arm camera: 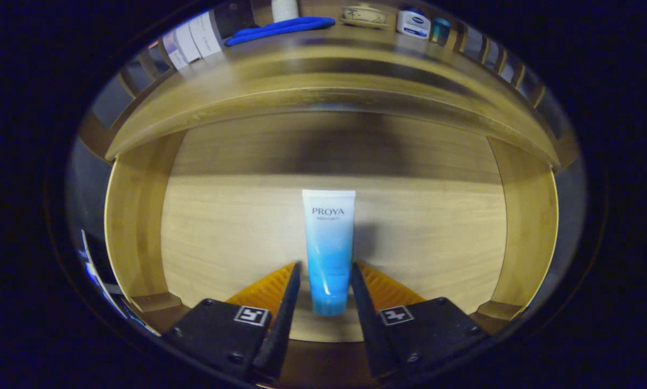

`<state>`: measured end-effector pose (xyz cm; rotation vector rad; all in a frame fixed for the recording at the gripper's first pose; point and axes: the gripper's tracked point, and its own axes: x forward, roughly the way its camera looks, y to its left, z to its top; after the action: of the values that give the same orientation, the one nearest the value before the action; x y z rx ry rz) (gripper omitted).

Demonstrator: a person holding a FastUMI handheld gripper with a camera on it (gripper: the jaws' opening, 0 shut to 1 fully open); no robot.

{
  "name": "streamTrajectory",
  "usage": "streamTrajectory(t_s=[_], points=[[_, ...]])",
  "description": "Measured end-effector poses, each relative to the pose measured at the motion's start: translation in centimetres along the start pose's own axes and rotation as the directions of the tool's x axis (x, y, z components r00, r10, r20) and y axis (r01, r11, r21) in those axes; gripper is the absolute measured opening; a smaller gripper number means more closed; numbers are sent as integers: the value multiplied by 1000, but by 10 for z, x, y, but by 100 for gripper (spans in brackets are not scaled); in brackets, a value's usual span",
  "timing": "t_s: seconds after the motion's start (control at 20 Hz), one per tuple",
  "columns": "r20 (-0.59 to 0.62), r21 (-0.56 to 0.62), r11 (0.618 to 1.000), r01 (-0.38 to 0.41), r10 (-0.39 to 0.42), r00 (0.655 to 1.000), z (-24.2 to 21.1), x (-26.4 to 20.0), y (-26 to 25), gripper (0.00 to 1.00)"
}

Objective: Pull open the drawer, take out the items inside it, and place them on the countertop above the cabinet.

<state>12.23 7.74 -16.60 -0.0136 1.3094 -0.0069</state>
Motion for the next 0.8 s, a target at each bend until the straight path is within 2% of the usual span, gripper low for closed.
streamTrajectory(t_s=[0.1,0.25,0.45,0.8], points=[[-5,8,1000,0,0,1000,-1,1,0,49],[11,-7,1000,-27,27,1000,0,-4,2,44],[41,-8,998,-56,57,998,-1,-22,1,42],[126,-59,993,-100,107,986,4,-83,-2,42]])
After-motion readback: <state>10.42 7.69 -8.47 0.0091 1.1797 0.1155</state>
